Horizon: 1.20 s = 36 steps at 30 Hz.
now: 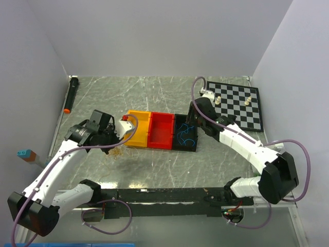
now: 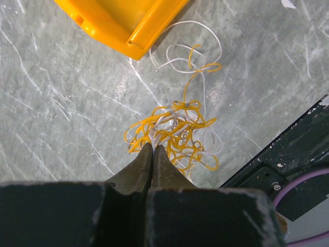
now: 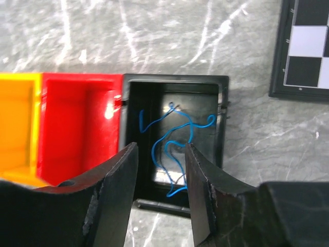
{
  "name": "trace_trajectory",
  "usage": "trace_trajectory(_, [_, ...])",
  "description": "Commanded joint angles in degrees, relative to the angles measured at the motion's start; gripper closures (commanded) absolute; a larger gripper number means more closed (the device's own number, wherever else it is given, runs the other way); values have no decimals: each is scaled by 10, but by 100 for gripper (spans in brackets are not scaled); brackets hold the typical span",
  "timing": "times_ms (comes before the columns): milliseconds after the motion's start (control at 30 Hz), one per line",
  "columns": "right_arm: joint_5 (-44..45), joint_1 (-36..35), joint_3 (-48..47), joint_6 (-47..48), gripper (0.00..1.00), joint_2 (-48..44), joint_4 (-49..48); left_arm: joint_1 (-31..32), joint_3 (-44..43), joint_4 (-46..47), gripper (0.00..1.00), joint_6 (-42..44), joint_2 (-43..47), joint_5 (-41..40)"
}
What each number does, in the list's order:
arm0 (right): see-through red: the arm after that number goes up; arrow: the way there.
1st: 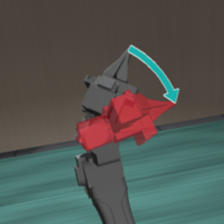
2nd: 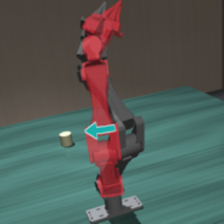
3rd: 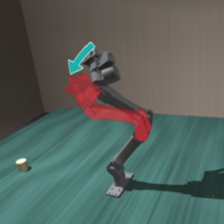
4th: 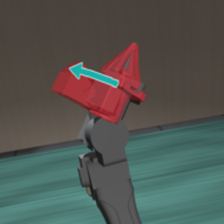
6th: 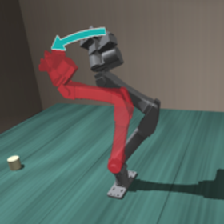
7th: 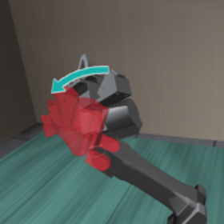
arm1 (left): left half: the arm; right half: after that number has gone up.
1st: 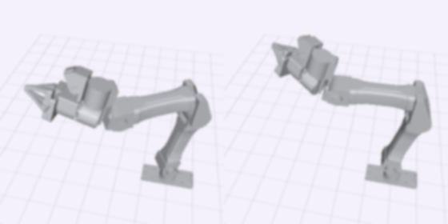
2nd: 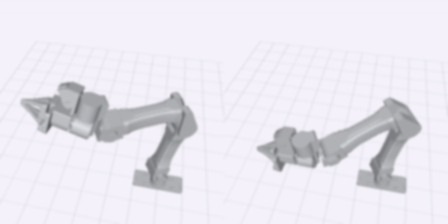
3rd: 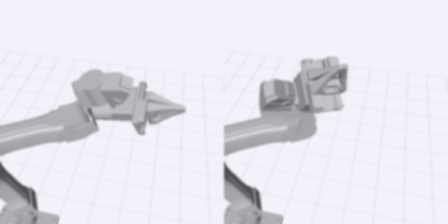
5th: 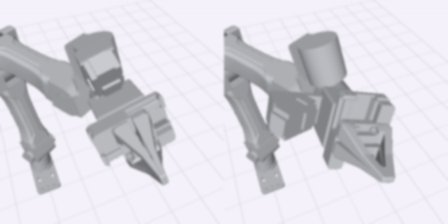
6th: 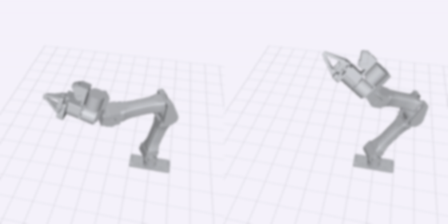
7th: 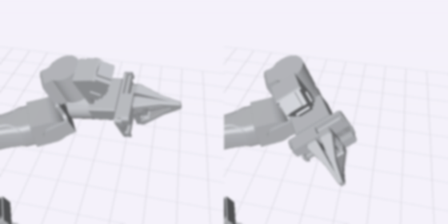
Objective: Untangle the cables
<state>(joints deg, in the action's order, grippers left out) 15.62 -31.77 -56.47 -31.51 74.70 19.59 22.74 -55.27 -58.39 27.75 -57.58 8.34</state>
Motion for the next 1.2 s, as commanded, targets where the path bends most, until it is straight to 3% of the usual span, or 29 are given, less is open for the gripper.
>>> trace_trajectory(0, [6,-38,-2,19,51,-59,-9,2,-15,-6,99,0,22,26])
trace_trajectory(300, [-117,-195,108,106,42,-154,-117,3,-20,-3,99,26,50,106])
trace_trajectory(467, [-152,-232,173,133,39,-223,-147,3,7,-3,99,84,85,211])
trace_trajectory(667, [-147,-233,228,124,37,-284,-156,12,27,64,94,72,91,276])
trace_trajectory(800, [-140,-233,232,117,37,-283,-127,49,7,57,91,64,37,271])
trace_trajectory(1033, [-110,-231,232,119,36,-280,-135,79,-13,85,94,93,54,251])
trace_trajectory(1167, [-82,-218,213,128,28,-254,-142,119,-39,94,92,92,20,208])
